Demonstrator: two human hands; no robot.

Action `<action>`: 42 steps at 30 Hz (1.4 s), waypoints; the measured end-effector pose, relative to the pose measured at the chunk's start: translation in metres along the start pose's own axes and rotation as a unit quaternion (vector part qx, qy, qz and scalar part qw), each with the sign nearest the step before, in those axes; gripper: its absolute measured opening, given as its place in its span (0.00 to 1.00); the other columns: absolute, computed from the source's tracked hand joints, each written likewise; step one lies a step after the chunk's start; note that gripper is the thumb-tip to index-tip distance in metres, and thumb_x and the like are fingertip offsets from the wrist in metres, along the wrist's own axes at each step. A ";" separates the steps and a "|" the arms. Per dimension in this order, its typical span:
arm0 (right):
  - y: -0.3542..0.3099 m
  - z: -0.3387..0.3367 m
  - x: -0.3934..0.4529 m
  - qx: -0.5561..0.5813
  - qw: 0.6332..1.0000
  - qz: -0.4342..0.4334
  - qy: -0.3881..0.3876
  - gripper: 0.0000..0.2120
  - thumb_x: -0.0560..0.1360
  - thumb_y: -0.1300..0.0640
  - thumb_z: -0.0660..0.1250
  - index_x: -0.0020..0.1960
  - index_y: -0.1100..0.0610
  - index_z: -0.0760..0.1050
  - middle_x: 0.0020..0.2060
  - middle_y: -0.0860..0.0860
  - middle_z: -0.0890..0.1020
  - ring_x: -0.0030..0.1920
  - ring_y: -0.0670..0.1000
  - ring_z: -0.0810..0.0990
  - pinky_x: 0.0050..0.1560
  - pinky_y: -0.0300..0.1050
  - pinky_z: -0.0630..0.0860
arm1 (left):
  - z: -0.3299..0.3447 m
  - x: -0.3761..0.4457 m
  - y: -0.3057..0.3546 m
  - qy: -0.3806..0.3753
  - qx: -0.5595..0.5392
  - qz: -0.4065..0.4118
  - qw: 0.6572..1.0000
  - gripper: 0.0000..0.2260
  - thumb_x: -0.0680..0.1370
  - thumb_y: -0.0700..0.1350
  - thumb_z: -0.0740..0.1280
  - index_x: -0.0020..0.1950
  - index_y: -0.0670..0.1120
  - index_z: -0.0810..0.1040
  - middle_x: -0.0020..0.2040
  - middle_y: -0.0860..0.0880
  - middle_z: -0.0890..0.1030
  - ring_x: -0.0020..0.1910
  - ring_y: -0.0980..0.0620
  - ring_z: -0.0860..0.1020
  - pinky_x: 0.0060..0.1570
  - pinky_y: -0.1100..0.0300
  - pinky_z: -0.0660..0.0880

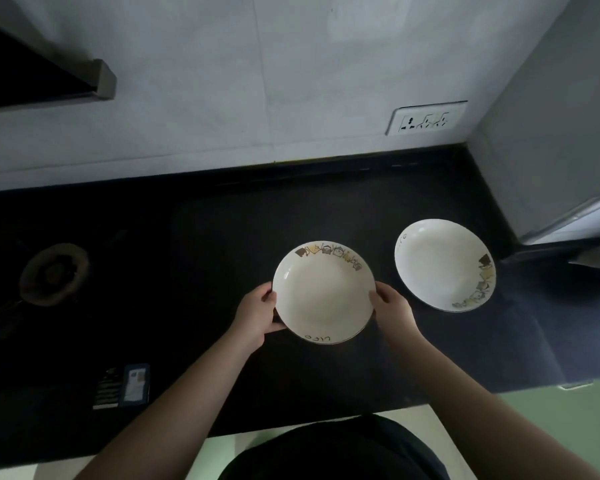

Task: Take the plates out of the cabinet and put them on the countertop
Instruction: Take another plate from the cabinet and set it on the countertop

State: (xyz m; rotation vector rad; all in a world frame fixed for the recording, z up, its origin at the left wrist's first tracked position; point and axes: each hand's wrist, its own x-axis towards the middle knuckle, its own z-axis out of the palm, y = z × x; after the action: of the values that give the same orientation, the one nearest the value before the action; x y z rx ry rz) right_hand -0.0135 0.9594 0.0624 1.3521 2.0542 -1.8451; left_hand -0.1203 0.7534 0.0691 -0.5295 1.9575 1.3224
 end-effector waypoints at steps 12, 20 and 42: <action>0.005 -0.009 0.029 -0.007 1.000 0.007 -0.028 0.15 0.79 0.56 0.61 0.64 0.49 0.75 0.50 0.44 0.82 0.50 0.46 0.80 0.38 0.39 0.73 | 0.019 0.015 0.000 0.037 -0.007 -0.017 0.999 0.18 0.83 0.43 0.60 0.72 0.52 0.71 0.71 0.47 0.72 0.66 0.43 0.74 0.42 0.49 0.83; 0.005 -0.010 0.035 -0.003 0.999 0.006 -0.043 0.15 0.78 0.56 0.61 0.63 0.48 0.76 0.50 0.44 0.83 0.52 0.48 0.80 0.44 0.41 0.75 | 0.019 0.018 0.004 0.033 -0.009 -0.013 0.999 0.17 0.83 0.43 0.59 0.72 0.53 0.71 0.70 0.47 0.72 0.64 0.45 0.75 0.42 0.49 0.83; -0.003 0.030 0.018 -0.009 0.996 -0.005 -0.093 0.17 0.80 0.57 0.61 0.68 0.49 0.72 0.56 0.44 0.80 0.58 0.49 0.78 0.59 0.51 0.77 | -0.025 0.027 -0.013 0.101 -0.002 0.013 0.995 0.17 0.83 0.43 0.59 0.72 0.52 0.71 0.70 0.47 0.72 0.60 0.48 0.74 0.44 0.49 0.82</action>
State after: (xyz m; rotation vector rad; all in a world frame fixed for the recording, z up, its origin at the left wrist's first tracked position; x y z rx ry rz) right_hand -0.0409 0.9443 0.0455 1.1208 1.9830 -1.8726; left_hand -0.1374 0.7269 0.0466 -0.6645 2.1316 1.3315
